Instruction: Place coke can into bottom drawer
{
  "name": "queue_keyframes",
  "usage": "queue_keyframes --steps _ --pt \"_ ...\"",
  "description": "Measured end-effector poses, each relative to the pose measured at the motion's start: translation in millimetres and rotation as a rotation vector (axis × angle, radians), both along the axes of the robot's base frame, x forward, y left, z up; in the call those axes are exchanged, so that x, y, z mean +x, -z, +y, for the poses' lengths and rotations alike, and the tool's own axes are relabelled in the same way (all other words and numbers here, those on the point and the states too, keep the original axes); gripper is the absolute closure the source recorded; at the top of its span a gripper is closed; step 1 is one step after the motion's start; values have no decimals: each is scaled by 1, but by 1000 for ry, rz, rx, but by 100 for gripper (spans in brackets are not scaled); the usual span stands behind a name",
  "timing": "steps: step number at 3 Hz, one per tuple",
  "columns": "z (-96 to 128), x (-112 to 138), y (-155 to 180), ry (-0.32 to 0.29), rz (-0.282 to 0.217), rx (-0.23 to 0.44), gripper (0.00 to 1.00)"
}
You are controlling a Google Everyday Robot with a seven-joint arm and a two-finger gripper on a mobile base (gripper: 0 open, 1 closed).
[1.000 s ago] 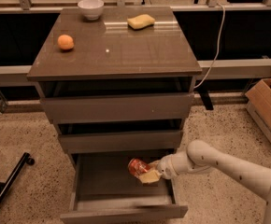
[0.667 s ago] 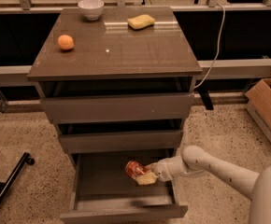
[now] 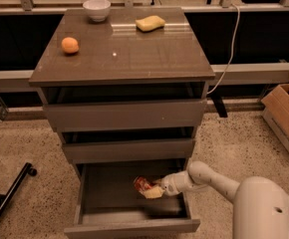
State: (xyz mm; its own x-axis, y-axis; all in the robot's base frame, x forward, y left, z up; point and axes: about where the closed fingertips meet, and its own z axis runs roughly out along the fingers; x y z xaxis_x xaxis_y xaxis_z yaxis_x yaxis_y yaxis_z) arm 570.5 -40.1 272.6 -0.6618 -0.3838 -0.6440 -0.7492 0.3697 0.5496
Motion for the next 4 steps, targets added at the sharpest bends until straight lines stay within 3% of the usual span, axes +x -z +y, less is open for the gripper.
queue_keyframes --steps 1,2,4 --pt "2 11 35 24 35 3 100" --pt "5 11 61 58 70 -17 84" --pt "10 7 64 54 78 -15 36"
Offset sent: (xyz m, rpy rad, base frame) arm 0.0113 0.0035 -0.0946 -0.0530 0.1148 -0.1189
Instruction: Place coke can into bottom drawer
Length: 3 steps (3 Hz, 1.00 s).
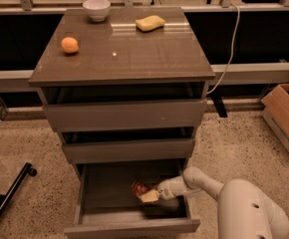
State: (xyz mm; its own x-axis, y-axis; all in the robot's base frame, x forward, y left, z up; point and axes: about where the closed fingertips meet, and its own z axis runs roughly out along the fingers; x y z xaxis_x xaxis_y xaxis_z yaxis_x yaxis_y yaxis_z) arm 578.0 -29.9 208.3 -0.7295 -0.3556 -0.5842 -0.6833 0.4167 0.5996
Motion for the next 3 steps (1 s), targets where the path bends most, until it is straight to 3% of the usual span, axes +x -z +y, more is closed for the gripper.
queue_keyframes --steps 1,2,3 --pt "2 -1 1 -3 3 2 13" --pt "5 -3 2 -6 5 3 0" --pt "5 -3 2 -6 5 3 0"
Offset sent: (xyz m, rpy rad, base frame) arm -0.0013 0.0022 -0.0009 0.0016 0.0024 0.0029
